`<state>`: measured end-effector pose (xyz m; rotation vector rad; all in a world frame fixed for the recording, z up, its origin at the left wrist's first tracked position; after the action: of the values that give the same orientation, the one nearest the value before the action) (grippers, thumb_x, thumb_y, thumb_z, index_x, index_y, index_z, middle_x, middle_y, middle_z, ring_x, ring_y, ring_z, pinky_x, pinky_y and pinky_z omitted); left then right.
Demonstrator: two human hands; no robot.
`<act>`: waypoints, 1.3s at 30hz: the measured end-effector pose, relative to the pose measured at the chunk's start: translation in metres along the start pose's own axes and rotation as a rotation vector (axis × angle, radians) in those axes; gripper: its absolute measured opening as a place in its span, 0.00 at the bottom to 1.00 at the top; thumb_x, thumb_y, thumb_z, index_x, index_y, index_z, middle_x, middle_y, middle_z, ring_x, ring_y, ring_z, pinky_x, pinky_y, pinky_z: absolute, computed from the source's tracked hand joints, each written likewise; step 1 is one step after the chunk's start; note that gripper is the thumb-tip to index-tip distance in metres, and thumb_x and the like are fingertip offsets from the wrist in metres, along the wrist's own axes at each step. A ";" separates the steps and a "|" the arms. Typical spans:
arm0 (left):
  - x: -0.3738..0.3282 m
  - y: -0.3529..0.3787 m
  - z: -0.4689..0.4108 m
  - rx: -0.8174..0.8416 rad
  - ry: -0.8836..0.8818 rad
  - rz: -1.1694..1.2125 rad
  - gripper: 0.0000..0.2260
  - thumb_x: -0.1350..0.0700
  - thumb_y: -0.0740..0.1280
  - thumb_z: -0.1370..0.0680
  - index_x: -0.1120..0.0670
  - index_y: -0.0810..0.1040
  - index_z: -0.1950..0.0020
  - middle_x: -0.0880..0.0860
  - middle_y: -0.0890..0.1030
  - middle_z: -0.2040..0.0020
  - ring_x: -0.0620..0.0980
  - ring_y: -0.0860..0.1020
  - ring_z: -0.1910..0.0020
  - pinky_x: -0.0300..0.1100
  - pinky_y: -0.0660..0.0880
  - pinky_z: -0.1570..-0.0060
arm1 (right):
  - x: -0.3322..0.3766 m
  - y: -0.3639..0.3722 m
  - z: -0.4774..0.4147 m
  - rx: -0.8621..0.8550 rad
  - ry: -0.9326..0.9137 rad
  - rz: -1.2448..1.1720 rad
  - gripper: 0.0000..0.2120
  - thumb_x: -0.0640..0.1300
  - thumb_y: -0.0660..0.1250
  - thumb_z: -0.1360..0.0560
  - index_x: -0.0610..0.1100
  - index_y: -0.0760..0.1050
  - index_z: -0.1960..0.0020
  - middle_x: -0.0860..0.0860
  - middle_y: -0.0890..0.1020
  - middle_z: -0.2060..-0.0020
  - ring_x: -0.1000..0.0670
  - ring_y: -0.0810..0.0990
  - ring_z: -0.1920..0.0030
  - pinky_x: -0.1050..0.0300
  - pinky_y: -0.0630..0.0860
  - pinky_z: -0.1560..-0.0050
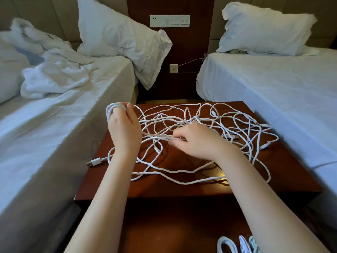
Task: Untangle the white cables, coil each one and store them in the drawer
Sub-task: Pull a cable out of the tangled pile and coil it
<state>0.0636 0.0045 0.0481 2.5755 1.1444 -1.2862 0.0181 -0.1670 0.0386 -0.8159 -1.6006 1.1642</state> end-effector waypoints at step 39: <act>-0.075 0.032 0.051 1.308 -0.195 0.901 0.17 0.53 0.57 0.21 0.56 0.83 0.59 0.54 0.77 0.71 0.48 0.73 0.75 0.36 0.71 0.70 | -0.028 -0.026 0.005 -0.752 -0.136 -0.174 0.14 0.45 0.56 0.18 0.43 0.78 0.42 0.49 0.83 0.50 0.52 0.80 0.51 0.66 0.72 0.56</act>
<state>0.0211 -0.0804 0.0588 2.7053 -1.2423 -2.1853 0.0227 -0.2023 0.0543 -1.0459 -2.2136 0.4787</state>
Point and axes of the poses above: each hand's wrist, its own z-axis away from the middle knuckle, its own y-axis out of the palm, x = y × z, the point moved 6 cm from there along -z, towards the middle knuckle
